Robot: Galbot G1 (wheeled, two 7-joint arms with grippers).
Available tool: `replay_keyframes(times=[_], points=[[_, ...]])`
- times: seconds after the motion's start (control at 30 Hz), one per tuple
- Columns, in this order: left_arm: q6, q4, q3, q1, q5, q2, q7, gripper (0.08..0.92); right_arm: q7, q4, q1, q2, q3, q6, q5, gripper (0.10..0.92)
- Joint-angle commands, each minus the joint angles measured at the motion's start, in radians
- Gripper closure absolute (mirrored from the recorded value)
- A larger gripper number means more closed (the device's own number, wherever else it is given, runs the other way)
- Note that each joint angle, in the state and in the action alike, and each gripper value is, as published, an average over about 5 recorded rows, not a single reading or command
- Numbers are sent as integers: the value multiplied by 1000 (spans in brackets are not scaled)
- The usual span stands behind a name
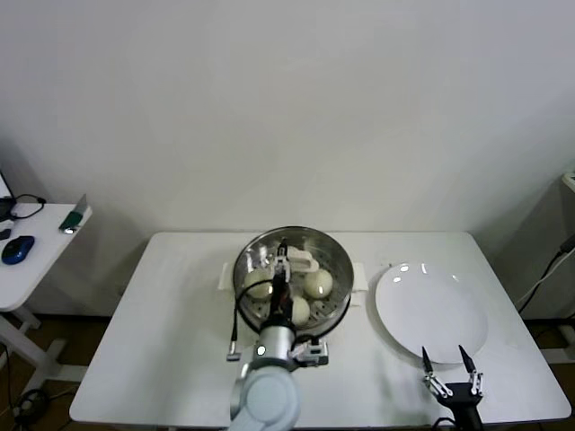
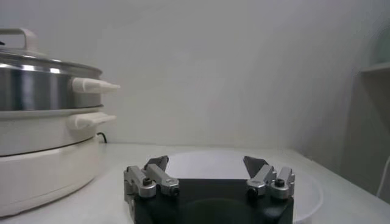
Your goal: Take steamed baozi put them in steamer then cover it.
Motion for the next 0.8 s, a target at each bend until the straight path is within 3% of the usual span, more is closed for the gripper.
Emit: replay_keyframes(times=[0.03, 0.13, 0.3, 0.4, 0.67, 0.8], points=[[-79, -222, -56, 101, -293, 126, -111, 257, 45, 9, -2, -9, -22, -11, 33, 203], [-167, -259, -132, 172, -474, 150, -208, 196, 55, 15, -4, -16, -31, -9, 32, 203], [-343, -291, -295, 295, -735, 159, -363, 178, 65, 28, -7, -29, -33, 11, 30, 203], [-448, -292, -426, 365, -883, 144, -414, 177, 69, 26, 2, -24, -28, 18, 25, 203], [-673, -265, -796, 548, -1520, 128, -349, 177, 54, 26, 9, -32, -27, 39, 44, 203], [-791, -183, -874, 618, -1733, 144, -320, 177, 43, 30, 11, -41, -38, 41, 52, 203]])
